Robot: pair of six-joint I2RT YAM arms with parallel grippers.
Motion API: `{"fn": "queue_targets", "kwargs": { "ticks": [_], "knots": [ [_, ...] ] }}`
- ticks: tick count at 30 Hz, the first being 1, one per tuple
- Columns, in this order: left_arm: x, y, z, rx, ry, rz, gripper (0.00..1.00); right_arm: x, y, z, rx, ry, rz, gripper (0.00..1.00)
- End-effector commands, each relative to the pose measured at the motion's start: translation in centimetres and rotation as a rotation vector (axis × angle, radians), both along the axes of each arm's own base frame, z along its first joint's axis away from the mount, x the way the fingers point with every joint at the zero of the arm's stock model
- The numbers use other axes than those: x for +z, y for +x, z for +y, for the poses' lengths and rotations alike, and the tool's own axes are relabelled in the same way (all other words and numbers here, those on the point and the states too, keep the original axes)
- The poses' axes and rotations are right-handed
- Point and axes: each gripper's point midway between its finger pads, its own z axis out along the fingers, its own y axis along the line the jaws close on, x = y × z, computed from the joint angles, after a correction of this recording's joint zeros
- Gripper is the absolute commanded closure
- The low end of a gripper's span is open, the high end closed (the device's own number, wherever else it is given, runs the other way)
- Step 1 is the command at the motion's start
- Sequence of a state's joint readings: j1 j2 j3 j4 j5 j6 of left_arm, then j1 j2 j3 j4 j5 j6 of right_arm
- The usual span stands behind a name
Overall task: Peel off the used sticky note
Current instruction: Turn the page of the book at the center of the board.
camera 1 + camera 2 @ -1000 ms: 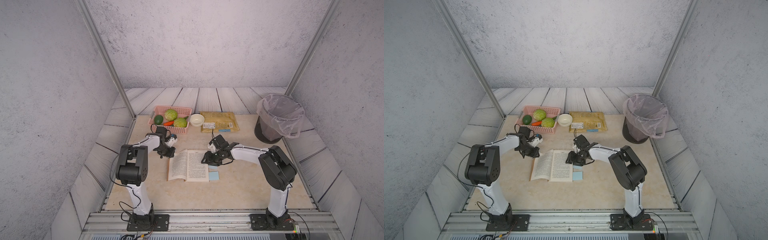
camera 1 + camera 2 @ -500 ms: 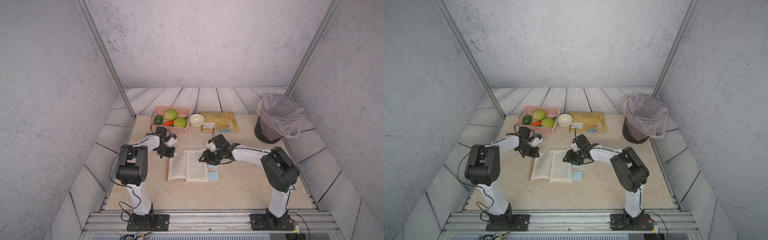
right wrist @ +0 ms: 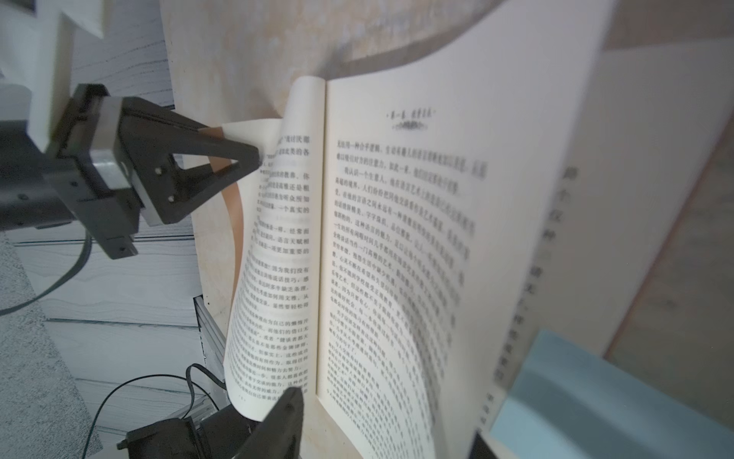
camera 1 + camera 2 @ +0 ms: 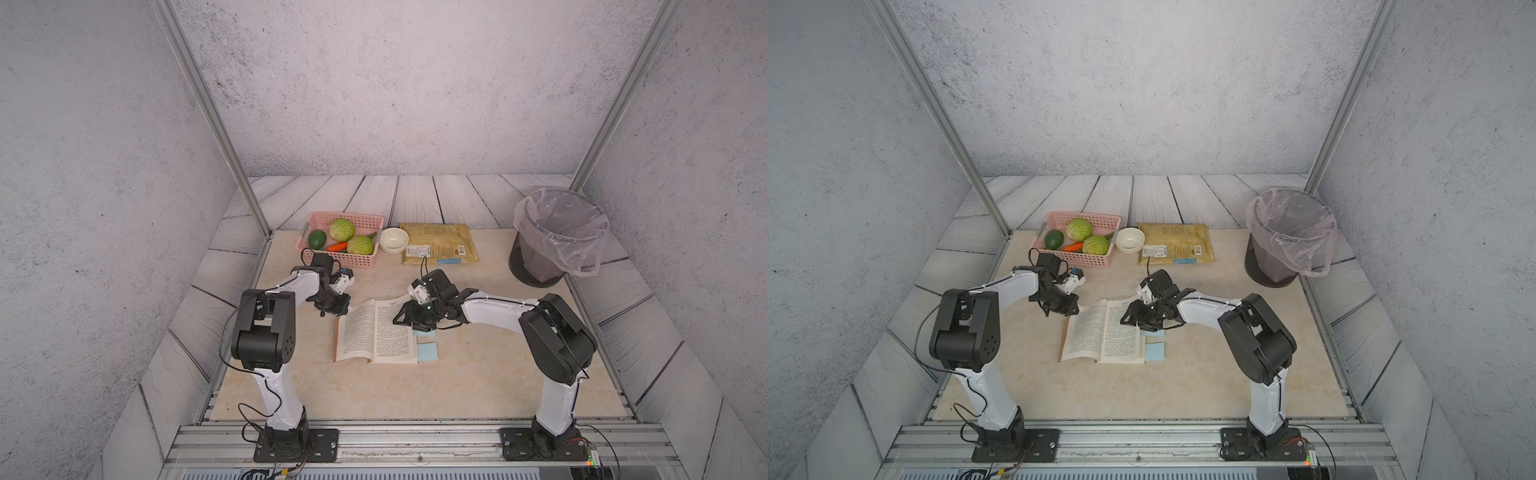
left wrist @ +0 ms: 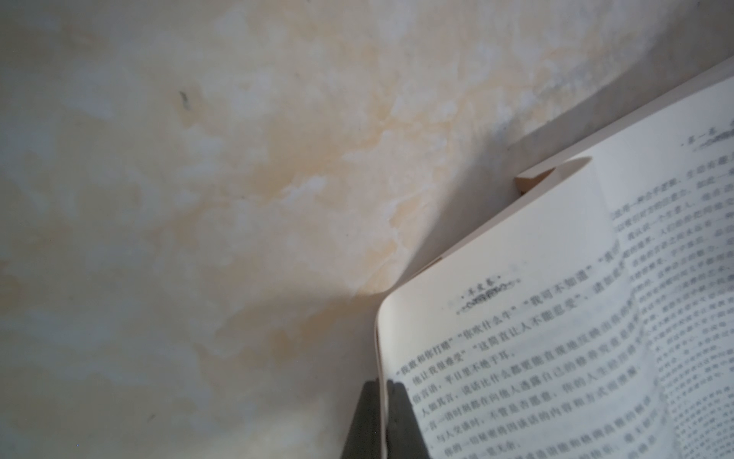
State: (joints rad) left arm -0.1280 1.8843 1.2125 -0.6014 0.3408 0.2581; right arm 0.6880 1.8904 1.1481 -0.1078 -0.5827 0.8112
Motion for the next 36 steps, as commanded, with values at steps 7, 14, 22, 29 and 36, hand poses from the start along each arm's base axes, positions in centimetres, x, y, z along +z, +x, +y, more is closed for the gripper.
{"fn": "queue_targets", "kwargs": {
  "ticks": [7, 14, 22, 29, 36],
  "knots": [
    [-1.0, -1.3, 0.2, -0.002, 0.003, 0.063, 1.00, 1.4, -2.2, 2.9, 0.110, 0.055, -0.011, 0.43],
    [-0.9, -1.3, 0.2, -0.002, 0.002, 0.063, 1.00, 2.6, -2.6, 4.9, 0.141, 0.101, -0.014, 0.40],
    [-0.9, -1.4, 0.2, -0.002, 0.000, 0.064, 1.00, 3.0, -2.7, 6.9, 0.176, 0.127, -0.025, 0.36],
    [-1.0, -1.4, 0.1, -0.002, -0.001, 0.066, 1.00, 2.5, -3.0, 8.1, 0.186, 0.180, -0.030, 0.33],
    [-1.0, -1.4, 0.1, -0.002, -0.002, 0.068, 1.00, 3.2, -3.1, 9.9, 0.205, 0.268, -0.054, 0.32]
  ]
}}
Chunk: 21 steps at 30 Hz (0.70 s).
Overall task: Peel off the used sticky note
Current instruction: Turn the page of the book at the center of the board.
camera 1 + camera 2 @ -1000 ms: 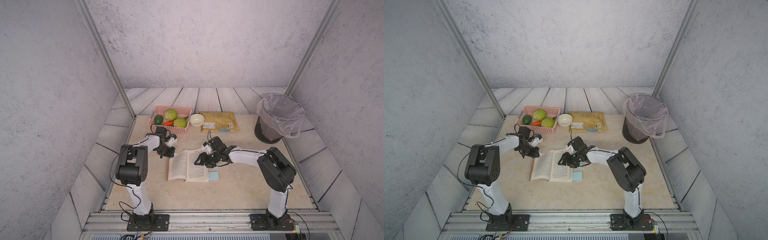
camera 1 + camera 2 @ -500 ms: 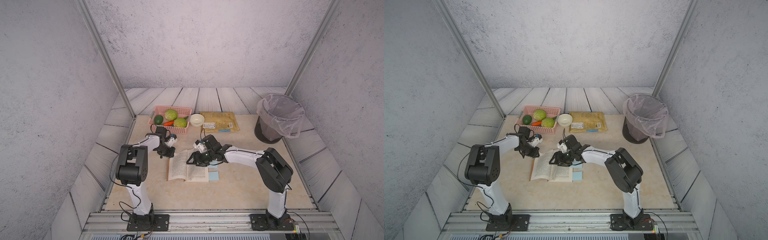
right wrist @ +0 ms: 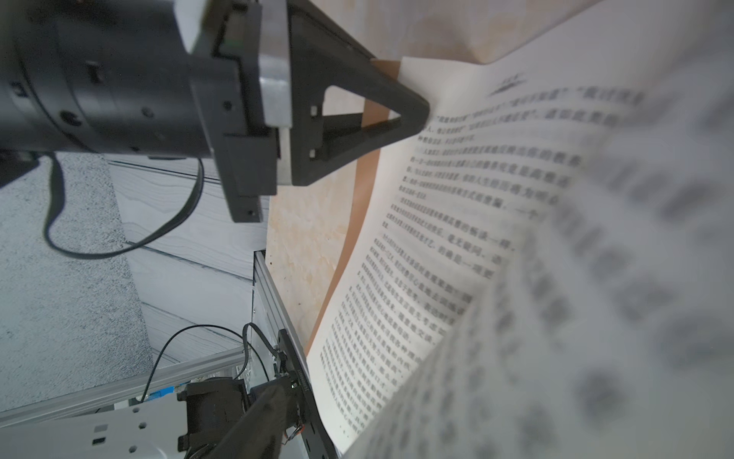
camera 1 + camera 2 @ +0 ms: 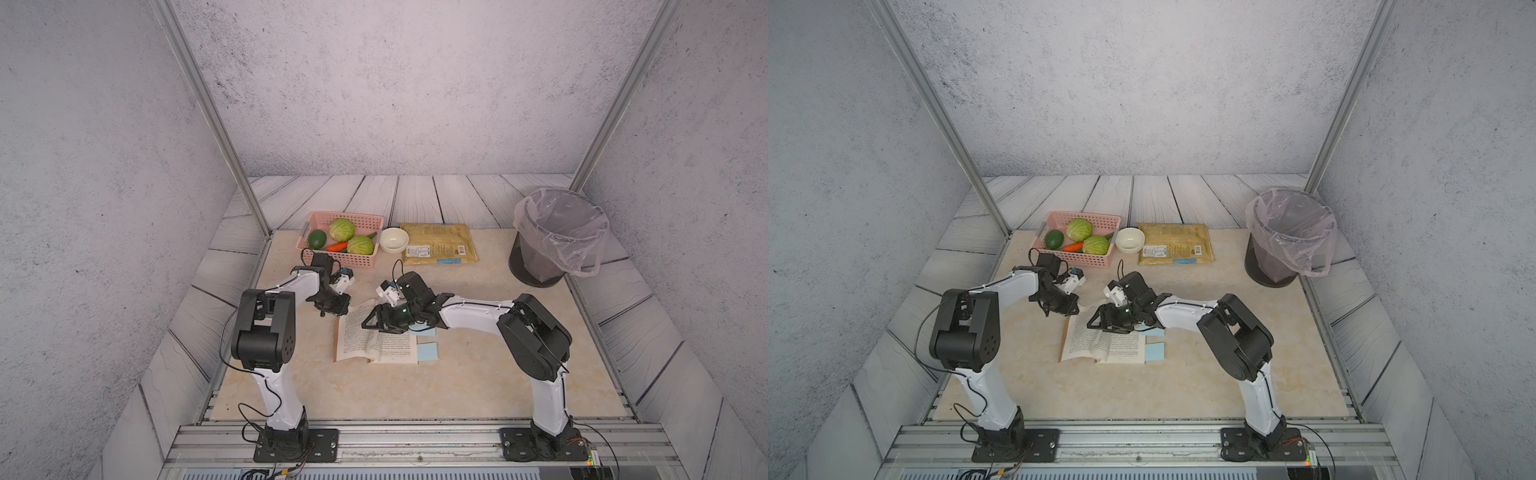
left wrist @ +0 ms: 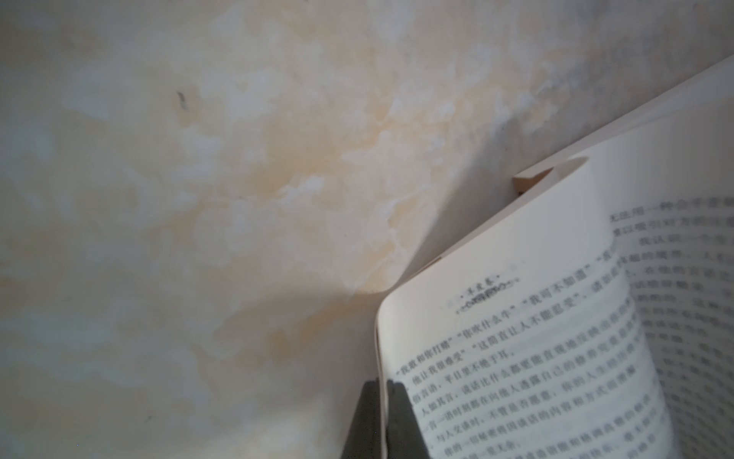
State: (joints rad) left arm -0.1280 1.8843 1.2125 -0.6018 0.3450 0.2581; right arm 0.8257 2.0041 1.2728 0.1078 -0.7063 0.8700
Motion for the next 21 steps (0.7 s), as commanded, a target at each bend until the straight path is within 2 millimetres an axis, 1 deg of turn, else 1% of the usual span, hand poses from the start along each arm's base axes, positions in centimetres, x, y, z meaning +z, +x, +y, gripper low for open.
{"fn": "queue_targets", "kwargs": {
  "ticks": [1, 5, 9, 15, 21],
  "knots": [
    [-1.0, -1.4, 0.2, -0.001, 0.002, 0.066, 1.00, 0.1, -0.3, 1.2, 0.021, 0.058, 0.001, 0.31],
    [-1.0, -1.4, 0.2, -0.002, 0.002, 0.066, 1.00, 0.0, -0.2, 1.8, 0.025, 0.065, 0.003, 0.30],
    [-1.0, -1.4, 0.2, -0.002, 0.000, 0.065, 1.00, -0.9, -0.3, 2.2, 0.026, 0.078, 0.024, 0.27],
    [-1.0, -1.4, 0.1, -0.002, -0.003, 0.066, 1.00, -0.9, -0.4, 3.0, 0.027, 0.132, 0.044, 0.21],
    [-0.9, -1.3, 0.1, -0.002, -0.002, 0.062, 1.00, -1.1, -0.2, 3.6, 0.027, 0.149, 0.055, 0.21]
  ]
}}
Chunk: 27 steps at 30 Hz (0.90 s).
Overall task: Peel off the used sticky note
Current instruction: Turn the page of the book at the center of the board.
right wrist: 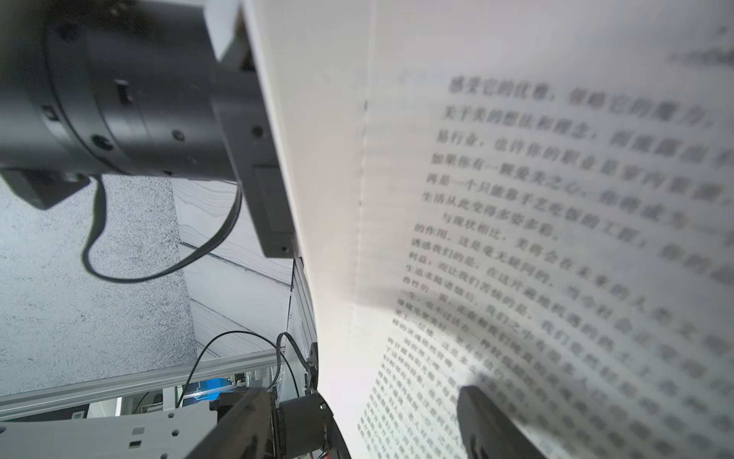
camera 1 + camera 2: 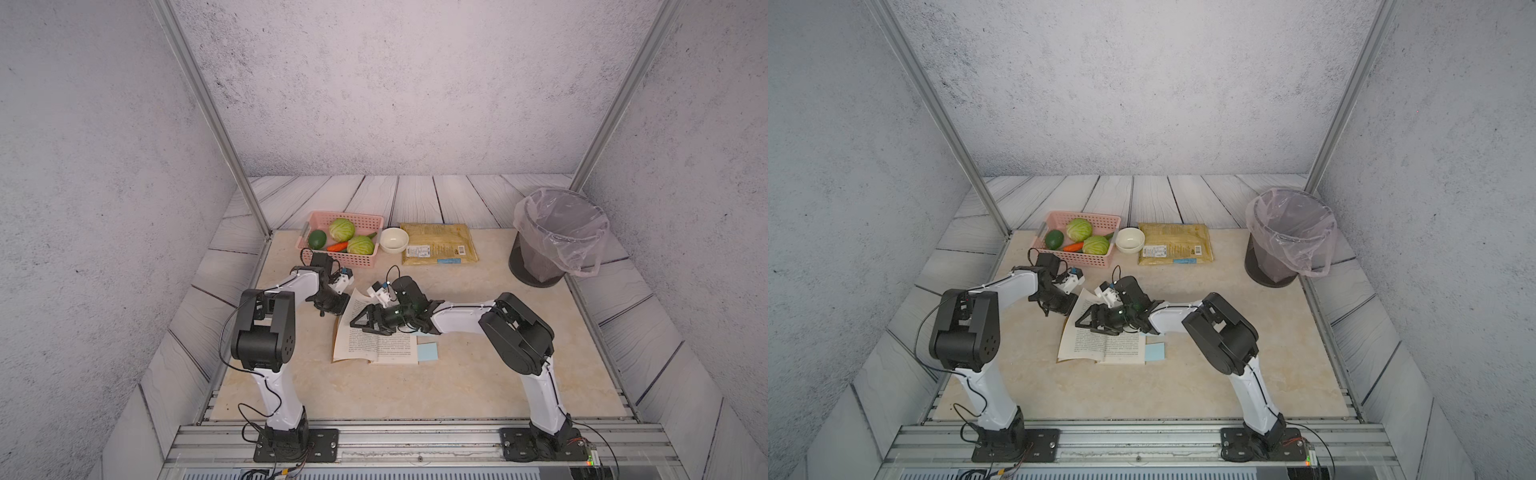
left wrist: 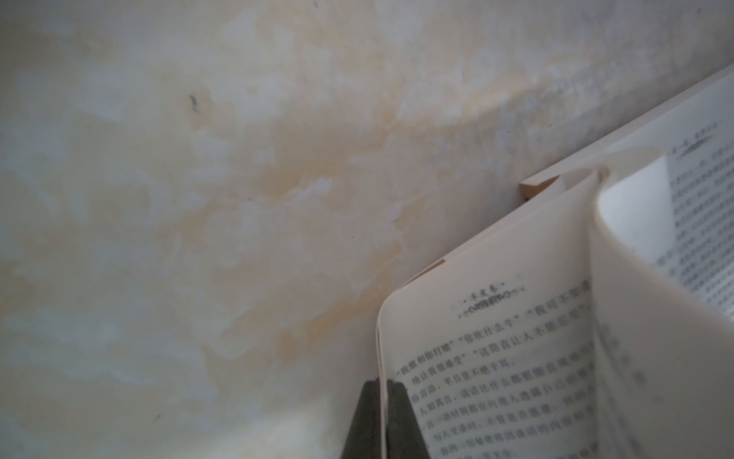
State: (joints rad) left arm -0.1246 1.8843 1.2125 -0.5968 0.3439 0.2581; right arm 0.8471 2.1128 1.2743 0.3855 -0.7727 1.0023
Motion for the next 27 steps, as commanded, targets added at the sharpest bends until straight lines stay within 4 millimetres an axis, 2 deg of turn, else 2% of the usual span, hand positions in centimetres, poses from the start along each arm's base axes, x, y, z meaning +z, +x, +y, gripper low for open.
{"fn": "queue_targets", "kwargs": {
  "ticks": [1, 6, 11, 14, 18, 21, 27],
  "knots": [
    [-0.9, -1.4, 0.0, -0.006, -0.003, 0.067, 1.00, -0.8, -0.3, 0.7, 0.010, 0.009, 0.025, 0.21],
    [-0.7, -1.3, 0.2, 0.000, 0.002, 0.063, 0.99, -2.2, -0.2, 0.7, -0.005, -0.012, 0.041, 0.21],
    [-0.1, -1.3, 0.6, 0.013, -0.013, 0.056, 0.79, -2.8, -0.1, 0.6, -0.012, -0.015, 0.052, 0.21],
    [0.5, -0.8, 1.9, 0.051, -0.019, 0.047, 0.60, -3.1, -0.1, 0.6, -0.018, -0.025, 0.052, 0.22],
    [2.1, 0.1, 3.6, 0.101, -0.036, 0.012, 0.47, -3.6, 0.0, 0.5, -0.023, -0.031, 0.058, 0.22],
    [3.2, 0.5, 4.4, 0.118, -0.024, -0.024, 0.43, -3.8, 0.0, 0.5, -0.028, -0.031, 0.062, 0.23],
    [4.0, 1.1, 5.3, 0.137, 0.024, -0.068, 0.40, -3.9, 0.1, 0.5, -0.037, -0.034, 0.064, 0.23]
  ]
}}
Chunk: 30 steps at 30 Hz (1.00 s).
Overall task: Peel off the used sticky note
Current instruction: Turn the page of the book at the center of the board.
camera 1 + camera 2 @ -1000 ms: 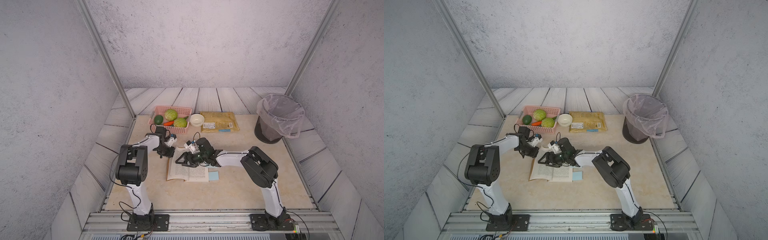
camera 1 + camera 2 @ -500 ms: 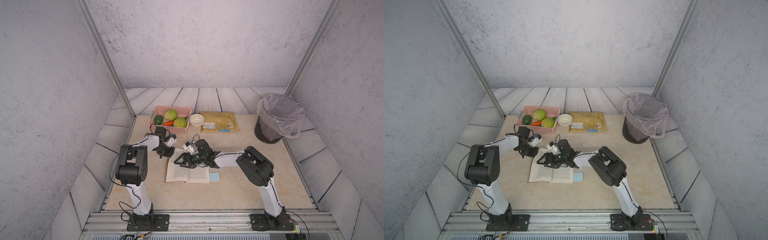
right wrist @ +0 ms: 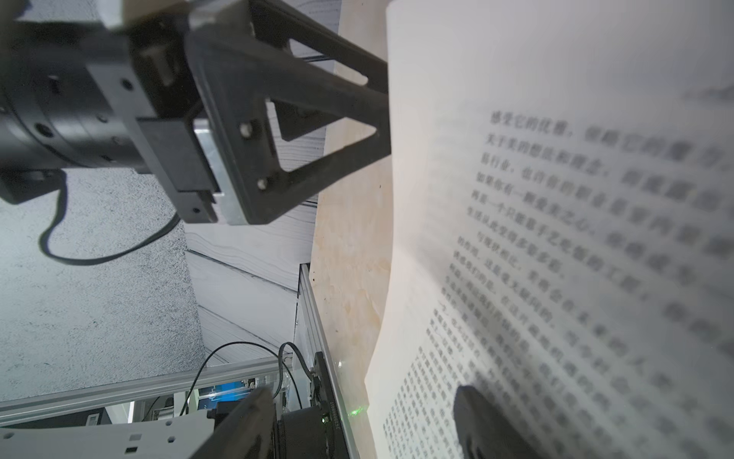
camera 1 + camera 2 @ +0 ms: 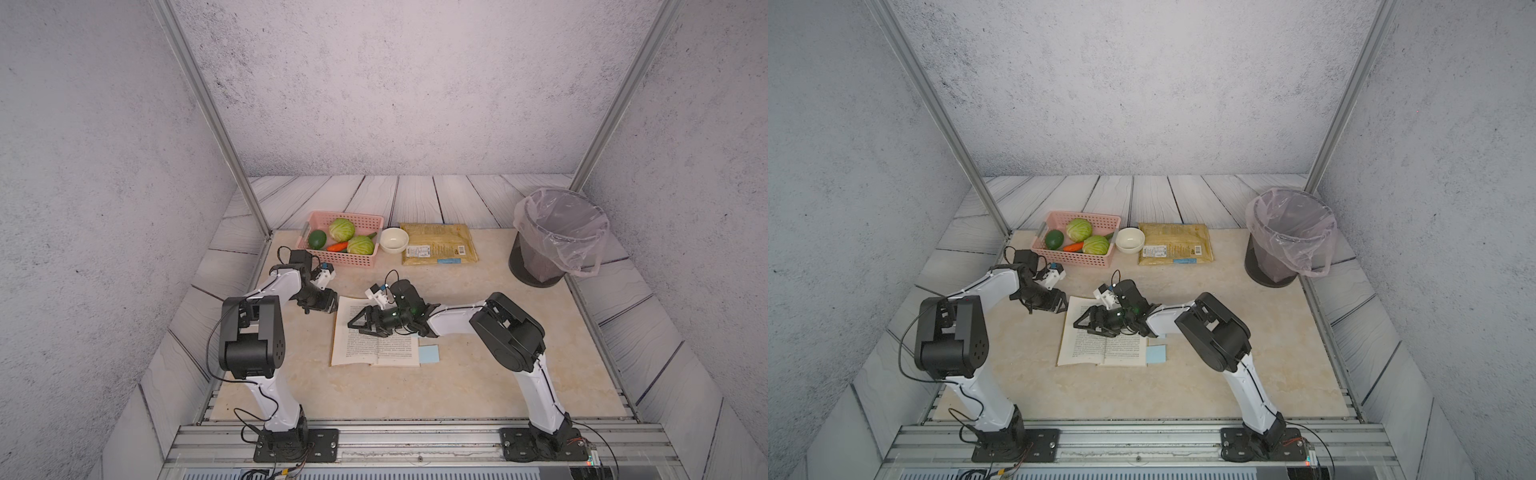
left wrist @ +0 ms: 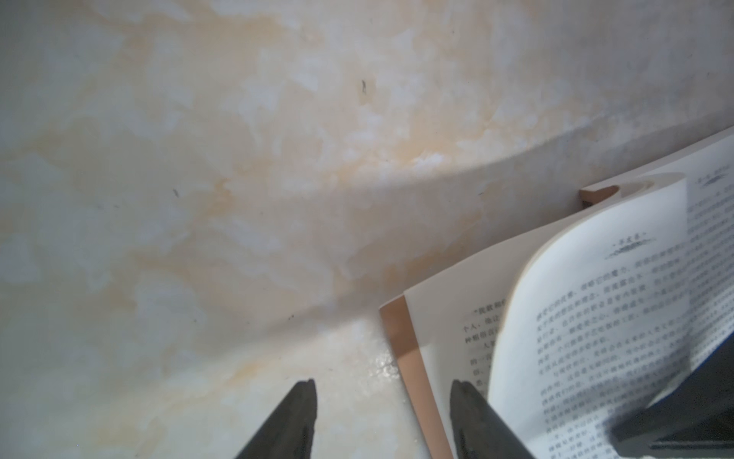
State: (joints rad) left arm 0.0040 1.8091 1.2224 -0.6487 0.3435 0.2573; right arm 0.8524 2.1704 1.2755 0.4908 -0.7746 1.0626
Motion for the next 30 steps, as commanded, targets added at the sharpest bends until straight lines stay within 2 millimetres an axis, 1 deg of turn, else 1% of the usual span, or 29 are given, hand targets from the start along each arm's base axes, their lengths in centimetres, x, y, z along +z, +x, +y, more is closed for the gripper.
{"fn": "queue_targets", "kwargs": {
  "ticks": [1, 7, 9, 11, 13, 16, 19, 21, 26, 30],
  "knots": [
    [1.5, 0.6, 0.7, 0.011, 0.040, -0.050, 0.40, -2.8, -0.2, -0.3, -0.022, -0.064, 0.041, 0.24],
    [2.9, 0.9, 1.3, 0.046, 0.041, -0.112, 0.39, -3.0, -0.2, -0.4, -0.025, -0.070, 0.045, 0.24],
    [3.3, 1.0, 1.3, 0.045, 0.027, -0.124, 0.42, -3.1, -0.2, -0.5, -0.025, -0.072, 0.046, 0.24],
    [3.6, 0.7, 0.5, 0.019, -0.015, -0.124, 0.48, -3.1, -0.2, -0.5, -0.026, -0.073, 0.047, 0.24],
    [3.3, -0.1, -1.3, -0.034, -0.104, -0.091, 0.55, -3.2, -0.2, -0.4, -0.028, -0.075, 0.046, 0.25],
    [1.6, -1.1, -3.4, -0.095, -0.126, -0.023, 0.60, -3.2, -0.1, -0.4, -0.029, -0.074, 0.047, 0.25],
    [0.2, -1.5, -4.7, -0.122, -0.115, 0.004, 0.68, -3.2, -0.1, -0.4, -0.030, -0.076, 0.048, 0.26],
    [-0.4, -1.5, -5.0, -0.120, -0.118, 0.020, 0.73, -3.2, -0.1, -0.4, -0.029, -0.076, 0.047, 0.26],
    [-1.5, -1.6, -5.5, -0.126, -0.116, 0.053, 0.79, -3.2, -0.2, -0.5, -0.027, -0.079, 0.049, 0.27],
    [-2.9, -2.0, -5.9, -0.149, -0.059, 0.077, 0.81, -3.2, -0.2, -0.5, -0.025, -0.082, 0.048, 0.27]
  ]
}}
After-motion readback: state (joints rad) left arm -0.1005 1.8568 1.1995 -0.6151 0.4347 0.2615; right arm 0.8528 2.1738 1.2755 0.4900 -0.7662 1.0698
